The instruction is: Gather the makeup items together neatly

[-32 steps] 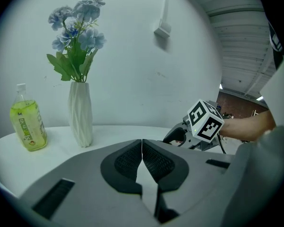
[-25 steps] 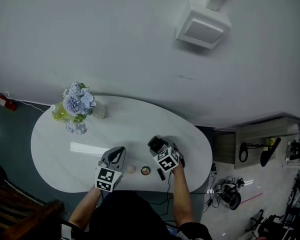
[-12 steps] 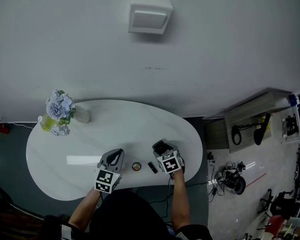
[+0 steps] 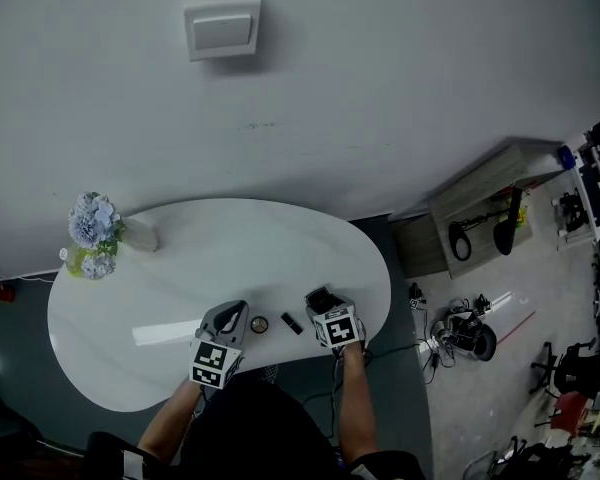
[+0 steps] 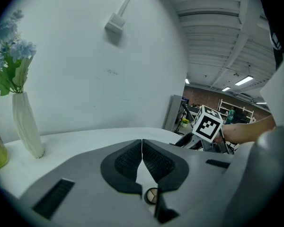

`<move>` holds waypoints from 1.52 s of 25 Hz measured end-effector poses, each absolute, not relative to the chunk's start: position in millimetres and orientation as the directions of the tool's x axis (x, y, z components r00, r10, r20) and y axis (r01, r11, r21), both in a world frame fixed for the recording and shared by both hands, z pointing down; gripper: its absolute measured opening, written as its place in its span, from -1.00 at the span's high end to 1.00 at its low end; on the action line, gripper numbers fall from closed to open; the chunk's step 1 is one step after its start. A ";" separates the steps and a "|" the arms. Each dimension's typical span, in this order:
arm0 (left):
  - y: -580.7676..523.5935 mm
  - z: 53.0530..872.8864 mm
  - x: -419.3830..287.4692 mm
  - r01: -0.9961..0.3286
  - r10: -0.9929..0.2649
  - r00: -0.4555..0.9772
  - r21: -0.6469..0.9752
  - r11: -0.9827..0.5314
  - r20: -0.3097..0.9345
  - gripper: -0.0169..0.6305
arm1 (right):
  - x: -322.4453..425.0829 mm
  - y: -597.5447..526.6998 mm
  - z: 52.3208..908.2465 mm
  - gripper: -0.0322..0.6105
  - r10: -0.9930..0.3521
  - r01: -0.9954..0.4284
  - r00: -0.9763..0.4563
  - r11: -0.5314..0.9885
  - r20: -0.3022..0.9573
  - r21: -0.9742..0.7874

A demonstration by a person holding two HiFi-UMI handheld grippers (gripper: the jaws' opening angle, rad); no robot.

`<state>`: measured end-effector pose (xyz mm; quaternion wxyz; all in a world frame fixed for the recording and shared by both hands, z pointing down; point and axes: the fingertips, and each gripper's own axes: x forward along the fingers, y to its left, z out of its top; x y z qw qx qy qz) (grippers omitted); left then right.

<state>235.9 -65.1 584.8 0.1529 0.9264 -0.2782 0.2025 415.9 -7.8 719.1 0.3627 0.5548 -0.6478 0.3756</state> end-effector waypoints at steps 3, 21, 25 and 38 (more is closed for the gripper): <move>-55.6 585.5 241.0 -0.560 -0.435 0.770 0.167 -0.812 0.467 0.89 | 417.4 9.3 725.4 -0.02 -0.440 -0.993 -0.114 0.062 0.891 -0.096; -16.5 601.1 255.8 -0.512 -0.372 0.772 0.157 -0.844 0.516 0.89 | 420.2 50.9 760.2 -0.02 -0.451 -0.993 -0.083 -0.040 0.889 -0.114; -10.6 602.4 259.5 -0.509 -0.367 0.772 0.158 -0.846 0.519 0.89 | 418.4 52.5 761.8 -0.02 -0.442 -0.995 -0.081 -0.019 0.894 -0.099; -0.1 597.4 255.1 -0.523 -0.386 0.765 0.145 -0.840 0.516 0.89 | 416.9 52.4 757.9 -0.02 -0.470 -0.996 -0.068 -0.022 0.880 -0.089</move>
